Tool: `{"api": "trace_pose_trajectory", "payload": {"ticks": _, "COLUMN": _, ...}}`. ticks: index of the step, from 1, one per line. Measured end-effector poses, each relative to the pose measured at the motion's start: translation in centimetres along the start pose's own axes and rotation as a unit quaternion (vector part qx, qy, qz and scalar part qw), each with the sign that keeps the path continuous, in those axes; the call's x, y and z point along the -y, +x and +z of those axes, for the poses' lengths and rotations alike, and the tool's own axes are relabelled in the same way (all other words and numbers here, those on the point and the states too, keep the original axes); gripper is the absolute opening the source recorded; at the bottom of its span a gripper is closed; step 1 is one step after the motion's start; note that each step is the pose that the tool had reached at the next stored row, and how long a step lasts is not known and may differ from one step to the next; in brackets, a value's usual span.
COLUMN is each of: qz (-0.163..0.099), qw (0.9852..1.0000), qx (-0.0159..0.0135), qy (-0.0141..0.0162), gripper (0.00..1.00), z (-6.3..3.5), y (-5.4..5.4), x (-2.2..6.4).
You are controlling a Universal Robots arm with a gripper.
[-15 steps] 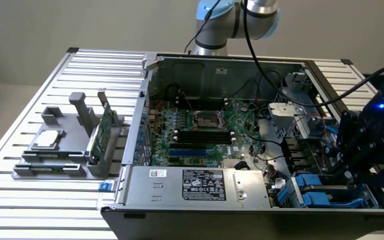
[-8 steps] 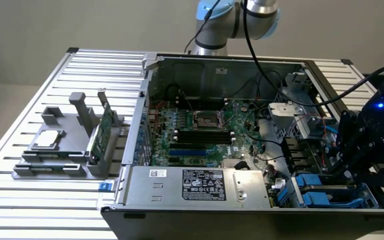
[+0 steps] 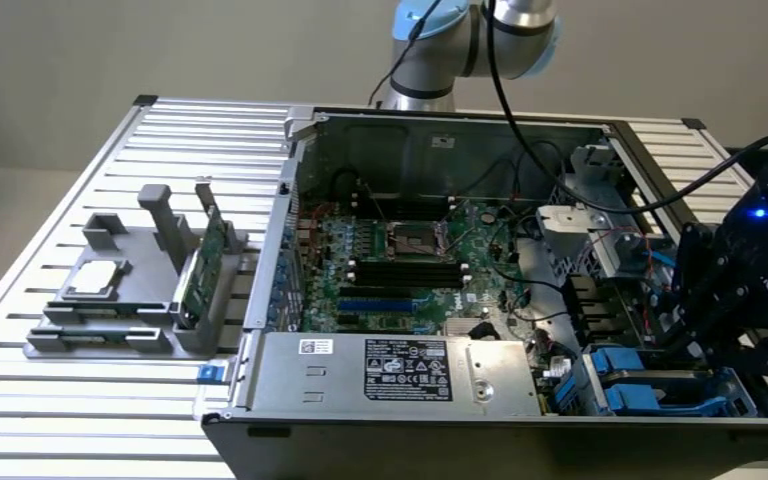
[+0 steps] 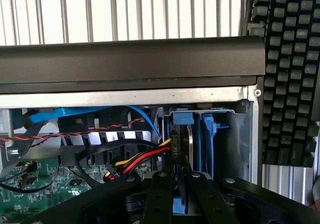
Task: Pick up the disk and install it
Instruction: 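Insert the first disk wire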
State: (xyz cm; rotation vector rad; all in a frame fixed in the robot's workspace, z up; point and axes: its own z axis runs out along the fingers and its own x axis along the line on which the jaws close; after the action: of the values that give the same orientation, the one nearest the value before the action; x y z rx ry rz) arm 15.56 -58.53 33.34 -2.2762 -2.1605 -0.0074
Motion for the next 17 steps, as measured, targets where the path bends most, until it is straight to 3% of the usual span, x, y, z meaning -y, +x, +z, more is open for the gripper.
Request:
{"api": "trace_pose_trajectory", "payload": {"ticks": 5, "qz": 0.0, "qw": 1.0, "qx": 0.0006, "qy": 0.0, "gripper": 0.16, "z": 0.16, "y": 0.0, "x": 0.0}}
{"api": "trace_pose_trajectory", "payload": {"ticks": 10, "qz": 0.0, "qw": 1.0, "qx": -0.0006, "qy": 0.0, "gripper": 0.16, "z": 0.01, "y": 0.0, "x": 0.0}}
{"api": "trace_pose_trajectory", "payload": {"ticks": 12, "qz": 0.0, "qw": 1.0, "qx": 0.0003, "qy": 0.0003, "gripper": 0.18, "z": -0.52, "y": 0.0, "x": -0.01}}
{"api": "trace_pose_trajectory", "payload": {"ticks": 13, "qz": 0.0, "qw": 1.0, "qx": 0.0002, "qy": 0.0005, "gripper": 0.25, "z": -0.8, "y": 0.0, "x": 0.0}}
{"api": "trace_pose_trajectory", "payload": {"ticks": 17, "qz": 0.0, "qw": 1.0, "qx": 0.0003, "qy": 0.0014, "gripper": 0.25, "z": -1.71, "y": 0.0, "x": 0.01}}
